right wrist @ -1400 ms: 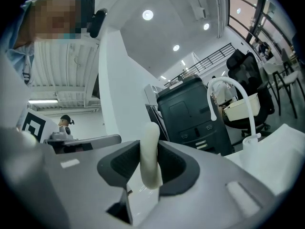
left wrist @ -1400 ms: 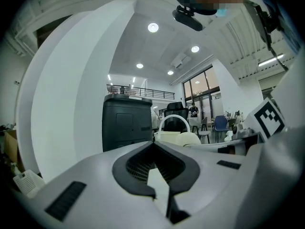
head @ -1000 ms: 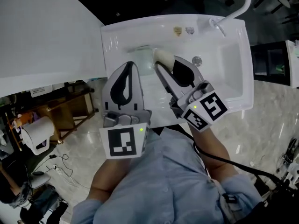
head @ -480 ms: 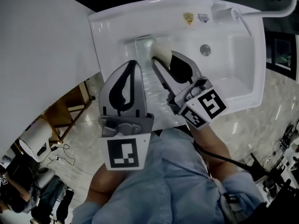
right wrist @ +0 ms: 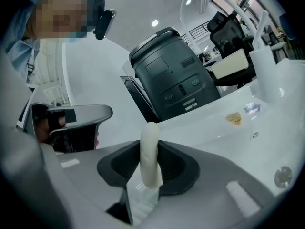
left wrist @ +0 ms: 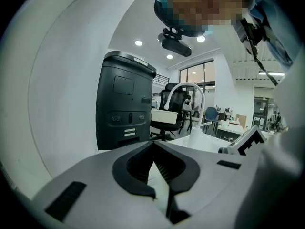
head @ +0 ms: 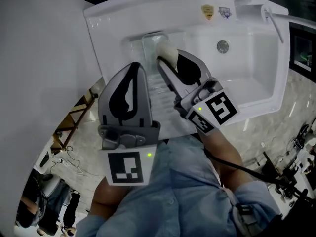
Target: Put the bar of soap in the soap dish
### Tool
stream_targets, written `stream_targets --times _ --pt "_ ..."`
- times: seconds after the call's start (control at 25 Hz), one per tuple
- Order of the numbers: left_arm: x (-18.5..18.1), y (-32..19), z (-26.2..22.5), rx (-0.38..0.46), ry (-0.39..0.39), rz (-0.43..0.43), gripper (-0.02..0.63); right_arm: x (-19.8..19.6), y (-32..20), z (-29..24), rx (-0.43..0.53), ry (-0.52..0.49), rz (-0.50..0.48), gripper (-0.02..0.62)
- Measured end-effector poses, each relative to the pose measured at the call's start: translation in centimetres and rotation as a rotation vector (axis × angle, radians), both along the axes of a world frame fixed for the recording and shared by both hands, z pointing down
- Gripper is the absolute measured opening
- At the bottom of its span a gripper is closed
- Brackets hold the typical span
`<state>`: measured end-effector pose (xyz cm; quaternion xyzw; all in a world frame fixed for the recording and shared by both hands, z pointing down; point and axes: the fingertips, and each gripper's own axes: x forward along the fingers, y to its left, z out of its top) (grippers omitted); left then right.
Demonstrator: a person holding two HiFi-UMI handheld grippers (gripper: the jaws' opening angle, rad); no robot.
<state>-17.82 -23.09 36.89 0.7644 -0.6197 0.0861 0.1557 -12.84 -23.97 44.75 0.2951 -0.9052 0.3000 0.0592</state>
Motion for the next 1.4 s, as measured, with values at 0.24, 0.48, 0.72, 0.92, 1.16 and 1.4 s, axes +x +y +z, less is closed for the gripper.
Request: stream_targets --times 0.24,0.48,0.72,0.92,1.16,1.4 --pt "-1.0 -0.2 0.9 -0.02 0.011 -0.007 0.005 -0.6 0.2 2.3 -0.034 0.038 0.005 0.109" --pt "-1.4 -0.2 2.0 -0.043 0.022 -0.004 0.005 0.0 -0.1 4.7 -0.084 0.089 0.024 0.109" --pt "-1.5 -0.5 2.5 -0.058 0.03 -0.006 0.005 -0.1 -0.1 6.3 -0.118 0.12 -0.001 0.109" --pt "-1.9 -0.6 2.8 -0.063 0.034 -0.01 0.005 -0.4 -0.2 6.8 -0.107 0.156 -0.014 0.109" --pt "-2.2 -0.9 3.0 -0.066 0.037 -0.019 0.005 -0.6 -0.4 6.5 -0.053 0.228 -0.039 0.112" --pt "-2.2 -1.3 3.1 -0.071 0.041 -0.025 0.005 0.1 -1.4 5.3 0.01 0.266 -0.026 0.104"
